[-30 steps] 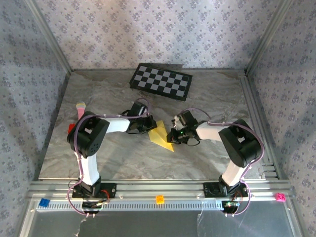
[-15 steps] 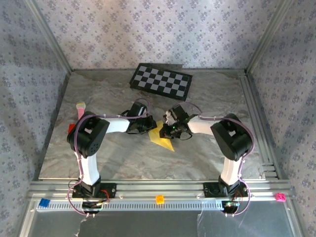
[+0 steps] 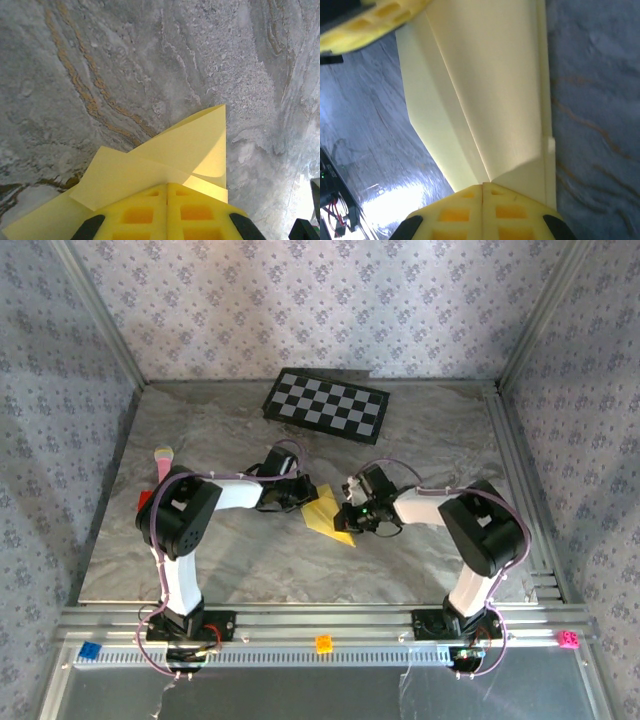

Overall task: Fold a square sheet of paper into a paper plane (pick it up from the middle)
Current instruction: Fourth fold the wing at the center of the table.

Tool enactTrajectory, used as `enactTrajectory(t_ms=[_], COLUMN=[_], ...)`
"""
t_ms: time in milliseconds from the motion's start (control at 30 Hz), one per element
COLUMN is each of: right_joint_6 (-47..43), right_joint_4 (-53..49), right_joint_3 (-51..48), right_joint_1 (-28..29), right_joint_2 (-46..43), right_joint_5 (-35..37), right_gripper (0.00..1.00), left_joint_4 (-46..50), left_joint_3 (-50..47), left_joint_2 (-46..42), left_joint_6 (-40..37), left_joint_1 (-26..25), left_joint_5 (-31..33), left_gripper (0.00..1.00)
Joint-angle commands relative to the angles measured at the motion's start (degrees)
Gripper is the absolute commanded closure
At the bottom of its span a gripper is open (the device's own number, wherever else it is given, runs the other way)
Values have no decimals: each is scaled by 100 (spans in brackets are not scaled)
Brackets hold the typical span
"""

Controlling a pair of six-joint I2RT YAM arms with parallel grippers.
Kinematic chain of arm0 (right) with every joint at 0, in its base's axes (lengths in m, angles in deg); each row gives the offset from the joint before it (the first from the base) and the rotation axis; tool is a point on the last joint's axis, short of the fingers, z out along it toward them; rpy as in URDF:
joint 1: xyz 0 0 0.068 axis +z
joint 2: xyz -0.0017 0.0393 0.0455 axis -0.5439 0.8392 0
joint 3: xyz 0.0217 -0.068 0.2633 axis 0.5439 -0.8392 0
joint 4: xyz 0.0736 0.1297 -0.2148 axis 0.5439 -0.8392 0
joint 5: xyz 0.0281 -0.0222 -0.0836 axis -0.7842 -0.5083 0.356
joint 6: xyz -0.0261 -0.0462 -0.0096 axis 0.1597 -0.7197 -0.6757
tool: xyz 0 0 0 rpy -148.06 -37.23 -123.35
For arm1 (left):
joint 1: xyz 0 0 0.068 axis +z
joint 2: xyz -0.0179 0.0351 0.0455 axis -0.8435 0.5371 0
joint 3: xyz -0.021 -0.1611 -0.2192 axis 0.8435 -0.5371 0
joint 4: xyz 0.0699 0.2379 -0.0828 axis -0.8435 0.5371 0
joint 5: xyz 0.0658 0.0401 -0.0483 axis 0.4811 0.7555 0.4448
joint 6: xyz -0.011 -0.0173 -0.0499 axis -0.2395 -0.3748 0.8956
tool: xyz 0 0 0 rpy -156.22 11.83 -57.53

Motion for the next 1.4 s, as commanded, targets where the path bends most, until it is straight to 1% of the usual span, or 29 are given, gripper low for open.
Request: enactTrajectory(t_ms=[0,267,600,667,733,800,867,933,1033,1133,1267,1367], right_joint_6=[-217,-459,-612,-504,-106,52,-94,-205,-40,-47,-15,-169], right_joint_4=[-622,-795,-1054,-1051,-682,-701,-942,-1146,-756,-694,-368,-657], right_joint_3=[-312,-700,-1114,-1103,-1062,-858,-538,-188,50,319,311,219], right_joint_1=[-52,-260,-420,-491,-543,-517,-500,-508,-437,-319,-271,-277], right_joint_2=[-193,-669,-1081,-1228,-1571,-1809,-1698,-1274,-695,-283,-16,37], right_joint_5=[-76,-280,-220,-351,-653,-423,-268,-267,-386,-384,-611,-350], right_gripper=[98,97,96,96,96,95,95,96,96,96,96,96], left_joint_4=[464,446,420,420,417,378,419,455,462,490,514,528], left_joint_3=[-196,-236,-229,-232,-233,-212,-135,-50,-37,-30,-30,1], left_joint_2=[124,150,186,178,156,71,27,70,89,72,80,55], left_joint_6=[-66,-60,-53,-55,-8,35,3,-17,-32,-48,-44,-44], left_joint_1=[104,108,107,115,124,122,98,98,96,95,98,99], left_joint_5=[380,389,371,371,286,227,308,289,274,292,291,258], left_gripper=[92,92,93,93,93,93,93,93,93,93,93,92])
